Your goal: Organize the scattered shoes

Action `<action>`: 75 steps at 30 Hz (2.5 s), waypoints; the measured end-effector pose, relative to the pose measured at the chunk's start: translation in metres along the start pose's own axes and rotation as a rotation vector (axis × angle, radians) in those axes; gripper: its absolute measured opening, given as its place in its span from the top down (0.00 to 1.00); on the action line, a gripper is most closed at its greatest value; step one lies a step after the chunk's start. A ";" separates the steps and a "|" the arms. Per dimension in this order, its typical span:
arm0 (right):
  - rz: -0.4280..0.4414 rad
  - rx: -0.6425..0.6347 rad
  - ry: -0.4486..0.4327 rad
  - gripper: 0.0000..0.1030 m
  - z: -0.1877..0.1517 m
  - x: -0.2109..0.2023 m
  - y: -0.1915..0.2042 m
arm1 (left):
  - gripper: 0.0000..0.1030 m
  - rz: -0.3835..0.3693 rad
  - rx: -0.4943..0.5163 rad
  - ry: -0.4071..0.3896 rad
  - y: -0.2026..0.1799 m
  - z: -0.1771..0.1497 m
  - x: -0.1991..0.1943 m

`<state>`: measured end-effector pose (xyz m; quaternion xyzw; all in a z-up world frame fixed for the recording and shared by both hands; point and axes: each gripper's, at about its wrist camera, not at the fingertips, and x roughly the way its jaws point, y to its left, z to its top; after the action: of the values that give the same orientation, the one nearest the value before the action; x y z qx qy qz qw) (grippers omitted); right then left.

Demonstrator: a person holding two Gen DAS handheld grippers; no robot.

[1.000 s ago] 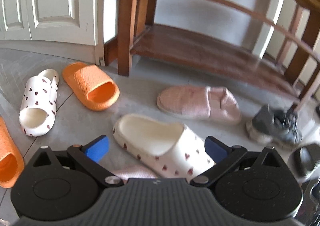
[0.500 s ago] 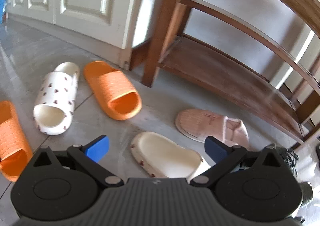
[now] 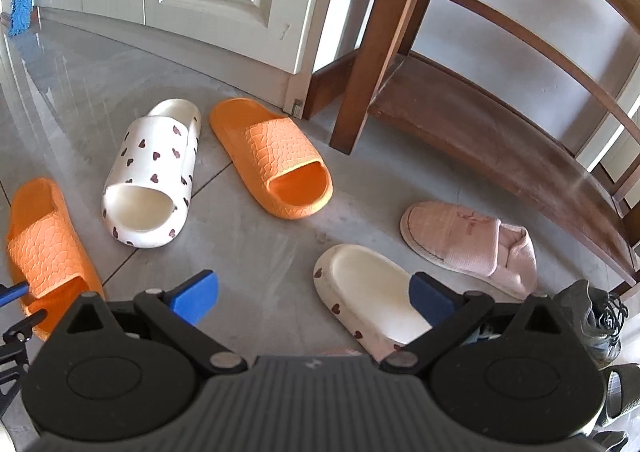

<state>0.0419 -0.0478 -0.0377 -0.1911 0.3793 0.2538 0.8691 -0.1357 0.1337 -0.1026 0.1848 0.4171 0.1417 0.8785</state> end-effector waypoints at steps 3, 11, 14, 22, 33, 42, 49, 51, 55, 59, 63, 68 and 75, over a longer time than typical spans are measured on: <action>0.012 0.009 0.002 0.00 -0.001 0.001 -0.001 | 0.82 0.039 0.019 -0.002 -0.003 -0.002 0.002; 0.042 0.005 0.021 0.00 -0.003 0.007 0.004 | 0.81 0.211 -0.182 0.155 0.059 -0.018 0.021; 0.051 -0.015 0.029 0.00 -0.005 0.009 0.009 | 0.80 0.099 -0.403 0.158 0.093 -0.022 0.010; 0.056 -0.075 0.035 0.00 0.000 0.010 0.024 | 0.77 -0.234 -0.832 0.168 0.119 -0.034 0.017; 0.047 -0.229 0.030 0.00 -0.003 0.009 0.046 | 0.75 -0.248 -1.021 0.177 0.131 -0.040 0.040; 0.083 -0.303 0.029 0.00 -0.010 0.012 0.059 | 0.80 -0.198 -1.056 0.146 0.139 -0.036 0.055; 0.115 -0.341 0.025 0.00 -0.017 0.014 0.066 | 0.83 0.094 -0.931 0.104 0.172 -0.043 0.031; 0.120 -0.350 0.023 0.00 -0.017 0.015 0.069 | 0.82 0.157 -0.880 0.117 0.172 -0.042 0.027; 0.123 -0.363 0.016 0.00 -0.015 0.017 0.075 | 0.76 0.175 -0.864 0.146 0.169 -0.040 0.025; 0.122 -0.358 -0.016 0.00 -0.010 0.014 0.076 | 0.76 0.116 -0.848 0.124 0.160 -0.027 0.024; 0.086 -0.308 -0.062 0.00 0.000 0.013 0.064 | 0.75 0.019 -0.705 0.015 0.134 0.012 0.018; 0.073 -0.169 -0.071 0.00 0.010 0.012 0.032 | 0.75 -0.082 -0.513 -0.083 0.099 0.056 0.023; 0.044 -0.121 -0.025 0.00 0.000 0.013 0.014 | 0.67 -0.150 -0.336 -0.113 0.059 0.090 0.039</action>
<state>0.0413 -0.0330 -0.0498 -0.2316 0.3565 0.2977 0.8548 -0.0463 0.1834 -0.0507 0.0116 0.3502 0.1327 0.9272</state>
